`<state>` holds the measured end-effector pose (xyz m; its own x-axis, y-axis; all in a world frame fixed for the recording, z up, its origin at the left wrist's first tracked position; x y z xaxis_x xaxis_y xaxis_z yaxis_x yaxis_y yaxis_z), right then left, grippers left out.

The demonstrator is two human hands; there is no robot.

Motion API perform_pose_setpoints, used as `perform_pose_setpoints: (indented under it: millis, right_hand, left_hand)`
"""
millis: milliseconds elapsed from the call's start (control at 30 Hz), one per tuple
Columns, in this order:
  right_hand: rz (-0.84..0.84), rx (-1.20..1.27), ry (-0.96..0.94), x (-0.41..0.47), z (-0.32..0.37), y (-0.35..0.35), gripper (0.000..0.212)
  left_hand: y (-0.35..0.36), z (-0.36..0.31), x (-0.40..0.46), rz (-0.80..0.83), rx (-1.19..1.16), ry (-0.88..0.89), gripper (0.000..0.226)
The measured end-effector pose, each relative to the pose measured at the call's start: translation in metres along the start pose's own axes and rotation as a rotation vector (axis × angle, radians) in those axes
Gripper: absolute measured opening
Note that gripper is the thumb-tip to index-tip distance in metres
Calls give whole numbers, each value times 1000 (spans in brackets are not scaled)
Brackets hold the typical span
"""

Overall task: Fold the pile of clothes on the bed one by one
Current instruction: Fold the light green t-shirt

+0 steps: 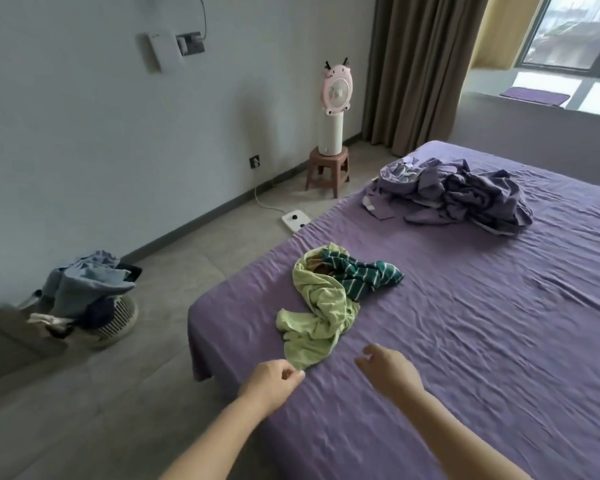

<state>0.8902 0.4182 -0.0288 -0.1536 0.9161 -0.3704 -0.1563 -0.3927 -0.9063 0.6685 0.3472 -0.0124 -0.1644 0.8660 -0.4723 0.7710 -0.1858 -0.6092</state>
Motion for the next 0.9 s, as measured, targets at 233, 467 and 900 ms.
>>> perform_pose_setpoints:
  millis: [233,467,900]
  right_hand:
    - [5,79,117,102,15,-10,37]
    - [136,180,282,200,38,18,38]
    - [154,609,580,300,41,96,44]
  left_hand:
    - [-26,-33,135,122,-65,20,33]
    - [-31,-33,271,243,-124,-49,24]
    - [39,-9,390,440,-508,-349,53]
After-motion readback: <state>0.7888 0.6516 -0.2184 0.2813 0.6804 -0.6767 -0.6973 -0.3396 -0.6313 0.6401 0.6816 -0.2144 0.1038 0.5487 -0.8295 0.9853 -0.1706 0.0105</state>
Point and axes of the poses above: each hand's wrist, its own x-axis towards the middle knuckle, its own y-axis out of the palm, z = x × y, the point moved 2 cm from there along x, towards the middle knuckle, and after that the axes turned 12 degrees about -x, right-handed, at the moved point
